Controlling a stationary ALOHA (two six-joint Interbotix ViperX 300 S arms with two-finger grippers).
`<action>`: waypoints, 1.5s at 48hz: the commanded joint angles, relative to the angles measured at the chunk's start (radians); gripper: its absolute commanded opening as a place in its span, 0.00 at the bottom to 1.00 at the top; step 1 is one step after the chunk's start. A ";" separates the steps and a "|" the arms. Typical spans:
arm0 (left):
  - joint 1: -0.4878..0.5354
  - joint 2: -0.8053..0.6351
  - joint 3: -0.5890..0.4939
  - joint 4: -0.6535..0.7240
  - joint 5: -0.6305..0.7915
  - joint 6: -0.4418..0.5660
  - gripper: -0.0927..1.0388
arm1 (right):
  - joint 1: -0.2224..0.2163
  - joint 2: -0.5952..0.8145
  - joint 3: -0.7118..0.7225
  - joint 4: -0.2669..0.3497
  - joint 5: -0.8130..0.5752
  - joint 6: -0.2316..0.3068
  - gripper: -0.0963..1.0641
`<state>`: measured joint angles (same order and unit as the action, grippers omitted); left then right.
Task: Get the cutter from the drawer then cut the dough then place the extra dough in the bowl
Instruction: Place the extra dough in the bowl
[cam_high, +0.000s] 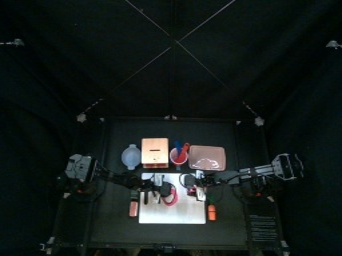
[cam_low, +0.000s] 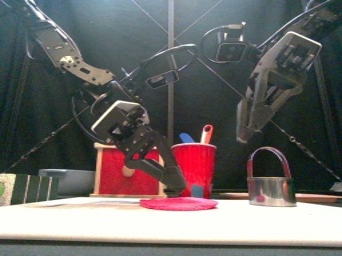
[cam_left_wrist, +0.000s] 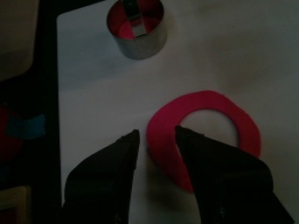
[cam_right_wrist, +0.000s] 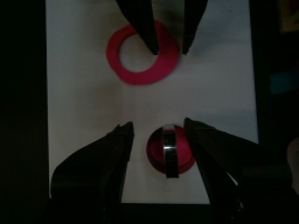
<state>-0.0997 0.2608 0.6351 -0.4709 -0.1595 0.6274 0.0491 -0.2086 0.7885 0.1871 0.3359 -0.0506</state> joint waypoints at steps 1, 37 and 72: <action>0.002 -0.012 -0.028 0.003 0.043 0.002 0.77 | 0.002 -0.014 -0.003 0.002 -0.008 0.000 0.82; 0.012 0.043 -0.074 0.003 0.143 -0.002 0.73 | -0.003 -0.002 -0.002 0.000 -0.015 0.000 0.82; 0.011 -0.196 -0.025 0.005 0.092 0.000 0.60 | -0.005 -0.009 -0.009 -0.011 0.003 -0.002 0.82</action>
<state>-0.0936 0.1381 0.6105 -0.4679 -0.0368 0.6289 0.0460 -0.1979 0.7946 0.1825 0.3359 -0.0506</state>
